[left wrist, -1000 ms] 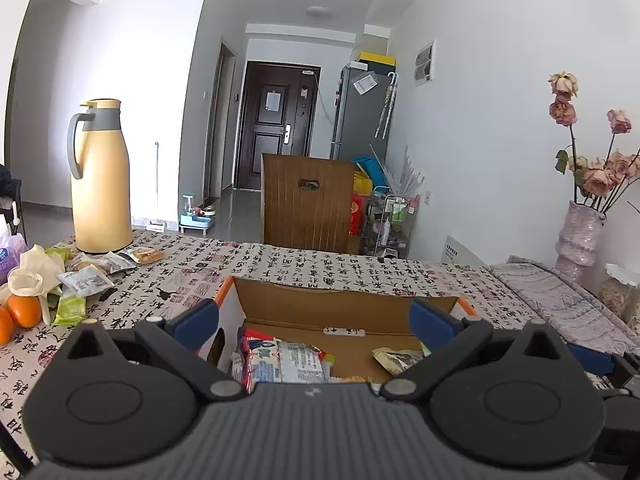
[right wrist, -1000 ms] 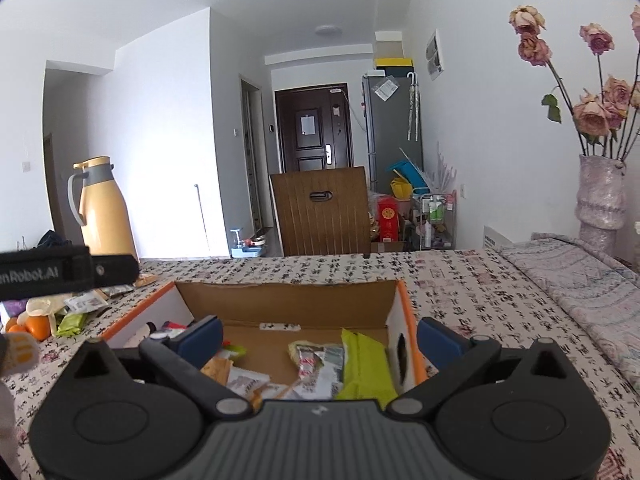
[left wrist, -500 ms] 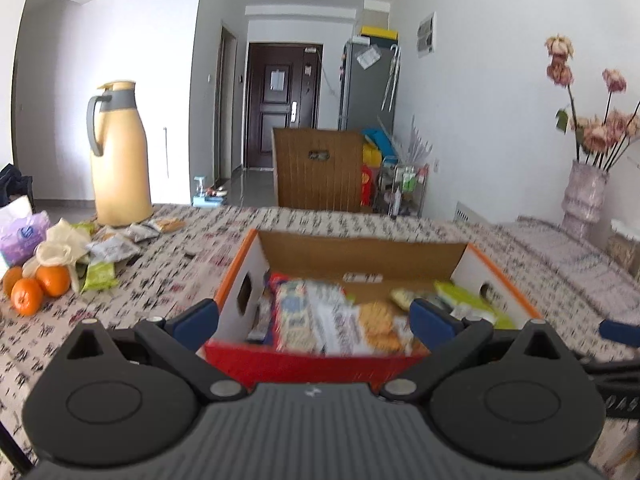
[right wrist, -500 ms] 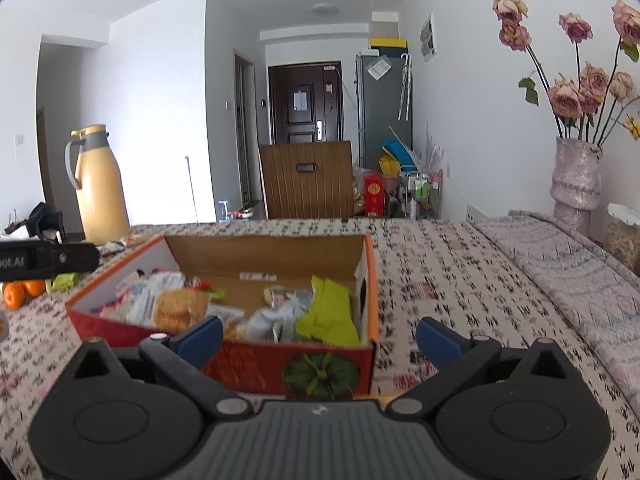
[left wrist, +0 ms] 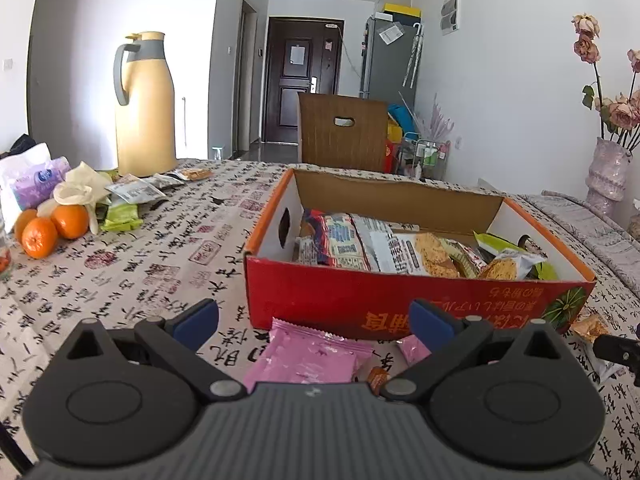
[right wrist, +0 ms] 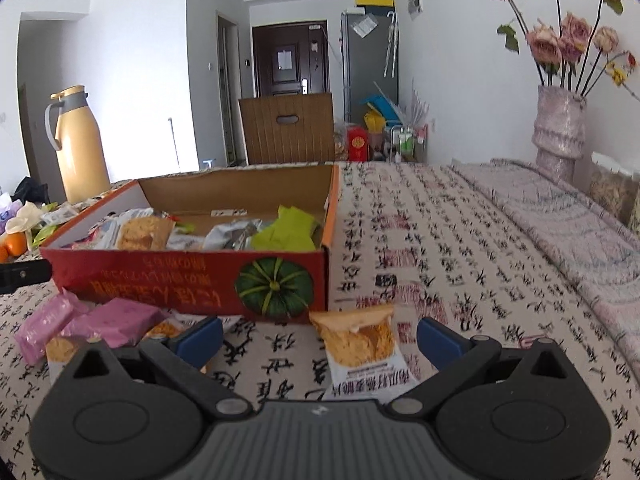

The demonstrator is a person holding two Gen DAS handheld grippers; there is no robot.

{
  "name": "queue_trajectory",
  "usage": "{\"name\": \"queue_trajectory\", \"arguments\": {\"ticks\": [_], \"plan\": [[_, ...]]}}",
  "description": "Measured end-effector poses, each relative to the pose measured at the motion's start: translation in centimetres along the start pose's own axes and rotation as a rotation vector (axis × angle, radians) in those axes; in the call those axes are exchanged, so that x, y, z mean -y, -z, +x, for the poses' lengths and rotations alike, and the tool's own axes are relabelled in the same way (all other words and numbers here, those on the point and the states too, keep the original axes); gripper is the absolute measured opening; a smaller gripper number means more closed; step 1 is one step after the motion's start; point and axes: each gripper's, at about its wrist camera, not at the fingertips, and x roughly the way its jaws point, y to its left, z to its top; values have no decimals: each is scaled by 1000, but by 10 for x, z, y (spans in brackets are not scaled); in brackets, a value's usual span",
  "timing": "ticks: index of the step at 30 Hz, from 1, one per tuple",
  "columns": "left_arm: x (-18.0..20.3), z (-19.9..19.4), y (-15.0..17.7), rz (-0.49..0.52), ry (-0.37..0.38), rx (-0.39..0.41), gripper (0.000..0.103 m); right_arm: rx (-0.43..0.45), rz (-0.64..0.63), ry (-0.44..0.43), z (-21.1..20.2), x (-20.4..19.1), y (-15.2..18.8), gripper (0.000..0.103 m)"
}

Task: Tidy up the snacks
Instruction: 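Move both tools back toward the snack pile beside the box, then grasp a cracker packet with the right gripper while the left grasps a pink wafer packet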

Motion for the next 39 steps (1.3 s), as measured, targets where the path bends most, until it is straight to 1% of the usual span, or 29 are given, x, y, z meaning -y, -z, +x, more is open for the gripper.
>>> {"name": "queue_trajectory", "arguments": {"ticks": [3,6,14,20,21,22,23,24,26,28,29,31,34,39], "plan": [[1,5,5,-2,16,-9,103,-6,12,-21,0,3,0,103],[1,4,8,-7,39,-1,103,-17,26,-23,4,6,-2,103],[3,6,10,-2,60,-7,103,-56,10,53,20,15,-5,103],[1,8,10,-7,64,-16,103,-121,-8,79,42,22,-7,103],[1,8,10,-7,65,-16,103,-130,-7,80,46,23,-6,99],[1,8,10,-8,66,-16,103,-136,-6,82,48,23,-6,91],[1,8,10,-8,67,-16,103,-141,-7,86,50,22,-5,86],[1,9,10,-7,67,-18,103,-146,-9,87,52,22,-3,77],[1,9,10,-7,68,-21,103,-136,-12,86,51,20,-1,72],[1,10,10,-7,70,-22,103,-122,-16,88,50,19,1,58],[1,10,10,-8,70,-21,103,-114,-17,84,49,18,2,55],[1,10,10,-7,69,-23,103,-97,-29,92,46,15,4,45],[2,10,10,-5,66,-26,103,-77,-47,100,43,11,5,39],[2,9,10,-5,54,-31,103,22,-11,131,28,14,4,39]]}}
